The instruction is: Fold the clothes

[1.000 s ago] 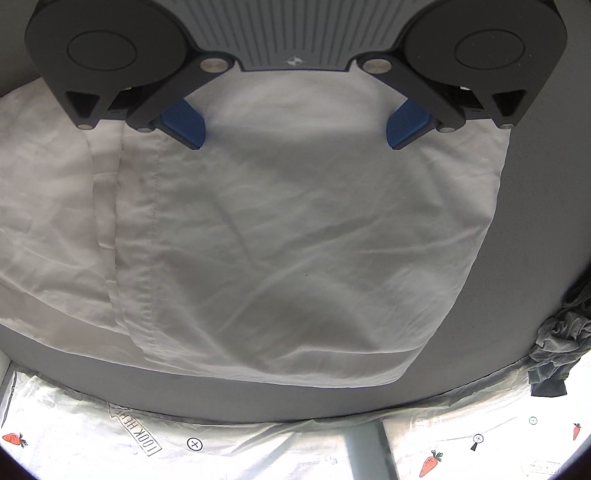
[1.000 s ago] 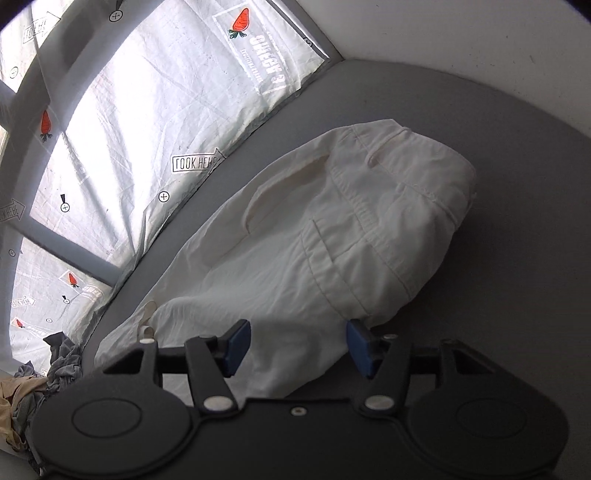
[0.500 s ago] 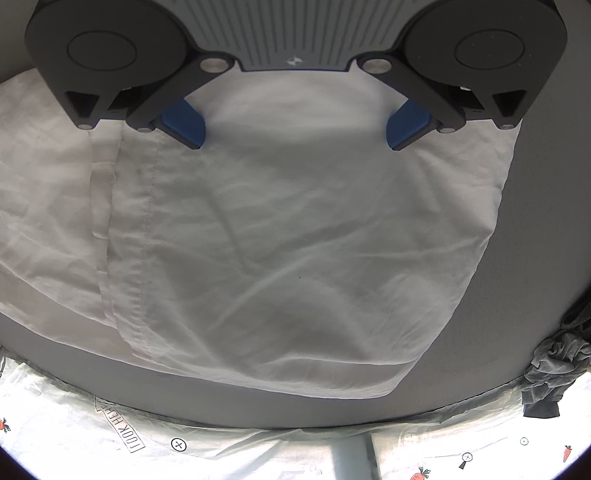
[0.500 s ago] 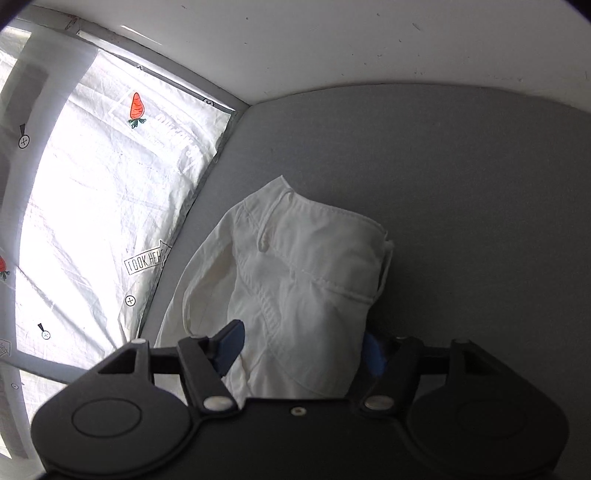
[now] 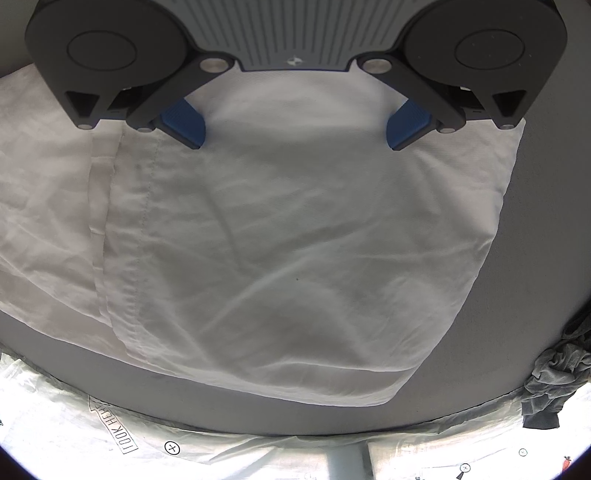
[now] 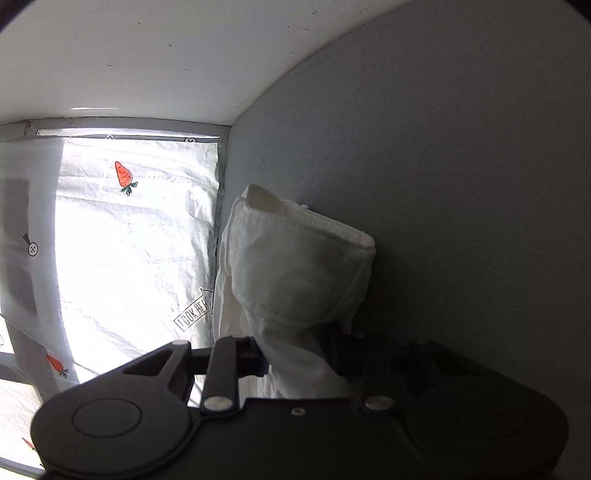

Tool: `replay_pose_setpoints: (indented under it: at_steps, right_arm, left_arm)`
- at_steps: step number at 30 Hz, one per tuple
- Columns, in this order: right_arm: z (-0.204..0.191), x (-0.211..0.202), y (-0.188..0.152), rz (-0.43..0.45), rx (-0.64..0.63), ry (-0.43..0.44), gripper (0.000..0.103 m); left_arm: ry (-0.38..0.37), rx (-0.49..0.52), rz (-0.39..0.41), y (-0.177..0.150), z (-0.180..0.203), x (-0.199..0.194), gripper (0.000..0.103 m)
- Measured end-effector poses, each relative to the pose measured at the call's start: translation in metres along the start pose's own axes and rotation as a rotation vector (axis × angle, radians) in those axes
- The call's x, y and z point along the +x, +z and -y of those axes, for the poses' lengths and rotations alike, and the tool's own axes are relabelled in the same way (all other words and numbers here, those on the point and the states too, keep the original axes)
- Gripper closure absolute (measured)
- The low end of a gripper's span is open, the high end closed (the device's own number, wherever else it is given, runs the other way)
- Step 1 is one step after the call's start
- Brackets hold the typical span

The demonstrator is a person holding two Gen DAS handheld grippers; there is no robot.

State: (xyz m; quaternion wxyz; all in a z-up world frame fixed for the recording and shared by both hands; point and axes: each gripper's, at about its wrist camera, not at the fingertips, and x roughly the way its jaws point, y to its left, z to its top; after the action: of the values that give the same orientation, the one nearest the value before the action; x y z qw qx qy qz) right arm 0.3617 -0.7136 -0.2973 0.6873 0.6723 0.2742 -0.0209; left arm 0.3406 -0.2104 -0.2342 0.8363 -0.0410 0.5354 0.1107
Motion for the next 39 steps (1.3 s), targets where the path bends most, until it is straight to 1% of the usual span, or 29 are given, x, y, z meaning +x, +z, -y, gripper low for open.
replay_pose_setpoints:
  at_steps: [1, 3, 5, 9, 14, 18, 21, 25, 28, 31, 35, 39]
  right_arm:
    - [0.004, -0.002, -0.001, 0.002, 0.043, 0.03, 0.077]
    - [0.012, -0.006, -0.007, 0.007, 0.136, 0.11, 0.083]
    - [0.014, -0.011, -0.015, 0.007, 0.187, 0.186, 0.085]
    - [0.001, -0.019, -0.034, -0.01, 0.199, 0.286, 0.086]
    - [-0.023, -0.013, -0.061, -0.048, 0.186, 0.355, 0.087]
    - [-0.042, -0.006, -0.086, -0.089, 0.158, 0.369, 0.087]
    - [-0.053, -0.006, -0.106, -0.119, 0.127, 0.367, 0.087]
    - [-0.064, 0.001, -0.139, -0.165, 0.081, 0.351, 0.087]
    - [-0.071, 0.007, -0.163, -0.201, 0.051, 0.338, 0.087]
    - [-0.079, 0.012, -0.186, -0.24, 0.015, 0.32, 0.087]
    - [-0.091, 0.019, -0.216, -0.294, -0.032, 0.298, 0.087]
    - [-0.105, 0.033, -0.24, -0.346, -0.058, 0.288, 0.087]
  left_arm:
    - [0.0, 0.0, 0.001, 0.0, 0.0, 0.0, 0.0]
    - [-0.001, 0.001, 0.006, -0.001, 0.0, 0.0, 0.0]
    - [-0.004, 0.003, 0.008, -0.001, -0.003, 0.001, 0.0]
    - [-0.016, 0.012, 0.002, 0.001, -0.007, 0.002, 0.0]
    - [-0.058, 0.042, -0.023, 0.003, -0.016, 0.002, 0.0]
    - [-0.102, 0.074, -0.017, 0.006, -0.027, -0.007, 0.0]
    - [-0.095, 0.048, 0.031, 0.01, -0.044, -0.023, 0.0]
    - [-0.117, 0.001, 0.097, 0.013, -0.076, -0.047, 0.0]
    - [-0.124, -0.019, 0.137, 0.015, -0.094, -0.058, 0.0]
    - [-0.126, -0.04, 0.159, 0.012, -0.11, -0.064, 0.0]
    - [-0.137, -0.079, 0.159, 0.005, -0.127, -0.061, 0.0]
    - [-0.136, -0.077, 0.144, -0.011, -0.143, -0.058, 0.0]
